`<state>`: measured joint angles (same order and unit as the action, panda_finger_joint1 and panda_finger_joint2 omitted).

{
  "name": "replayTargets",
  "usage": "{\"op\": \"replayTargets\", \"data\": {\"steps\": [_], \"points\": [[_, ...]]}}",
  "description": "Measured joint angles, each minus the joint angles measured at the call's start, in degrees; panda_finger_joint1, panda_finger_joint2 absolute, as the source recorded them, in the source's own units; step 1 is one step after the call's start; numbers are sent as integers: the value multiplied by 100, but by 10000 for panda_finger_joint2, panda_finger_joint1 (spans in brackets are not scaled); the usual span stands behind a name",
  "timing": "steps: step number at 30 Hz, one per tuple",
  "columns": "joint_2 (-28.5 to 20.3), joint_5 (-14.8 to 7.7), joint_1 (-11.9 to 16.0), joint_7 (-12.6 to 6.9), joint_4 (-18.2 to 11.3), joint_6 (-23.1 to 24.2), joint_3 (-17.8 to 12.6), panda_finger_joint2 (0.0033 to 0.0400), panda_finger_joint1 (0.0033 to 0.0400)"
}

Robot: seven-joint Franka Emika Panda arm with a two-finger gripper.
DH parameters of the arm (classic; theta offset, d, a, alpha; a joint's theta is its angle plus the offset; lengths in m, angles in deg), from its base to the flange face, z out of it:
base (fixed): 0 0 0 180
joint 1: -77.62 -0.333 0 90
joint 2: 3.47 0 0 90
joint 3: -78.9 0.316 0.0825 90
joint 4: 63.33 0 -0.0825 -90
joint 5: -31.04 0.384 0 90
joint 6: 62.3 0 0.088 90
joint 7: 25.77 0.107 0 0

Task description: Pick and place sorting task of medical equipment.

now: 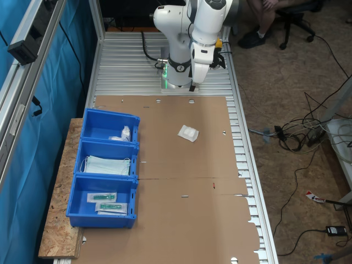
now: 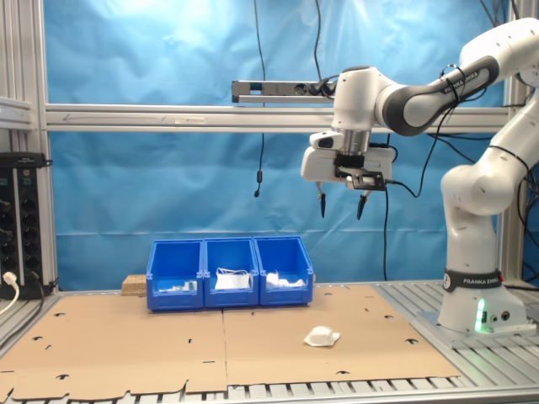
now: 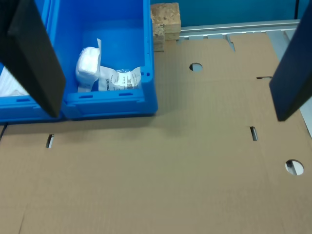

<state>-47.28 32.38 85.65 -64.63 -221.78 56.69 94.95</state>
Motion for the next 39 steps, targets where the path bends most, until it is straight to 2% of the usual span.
{"op": "replayTargets", "data": {"steps": [29,39], "points": [[6,0,-51,0,9,0,-133,399,399],[337,0,-51,0,267,12,-285,399,399]]}}
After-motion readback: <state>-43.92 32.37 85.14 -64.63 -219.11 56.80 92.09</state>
